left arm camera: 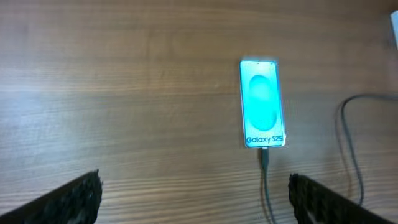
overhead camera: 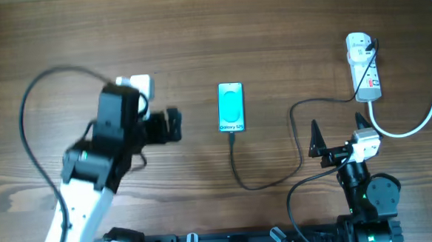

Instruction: Plug charger to phone and switch on socket

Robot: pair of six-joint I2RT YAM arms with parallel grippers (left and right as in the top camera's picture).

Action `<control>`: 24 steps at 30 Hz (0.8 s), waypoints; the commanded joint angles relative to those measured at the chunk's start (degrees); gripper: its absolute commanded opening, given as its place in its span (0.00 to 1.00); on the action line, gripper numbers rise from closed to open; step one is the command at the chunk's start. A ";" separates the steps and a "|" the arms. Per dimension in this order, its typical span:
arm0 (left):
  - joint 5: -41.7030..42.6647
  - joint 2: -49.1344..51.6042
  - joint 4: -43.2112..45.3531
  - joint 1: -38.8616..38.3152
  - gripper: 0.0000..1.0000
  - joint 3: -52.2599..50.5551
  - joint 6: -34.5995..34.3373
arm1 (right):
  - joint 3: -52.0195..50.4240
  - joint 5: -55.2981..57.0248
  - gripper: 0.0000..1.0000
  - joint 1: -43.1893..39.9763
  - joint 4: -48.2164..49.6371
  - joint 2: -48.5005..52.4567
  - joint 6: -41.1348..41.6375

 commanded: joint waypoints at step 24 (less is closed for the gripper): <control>6.99 -56.96 47.56 11.47 1.00 -52.68 8.85 | -0.07 0.79 1.00 0.35 0.13 -0.57 0.63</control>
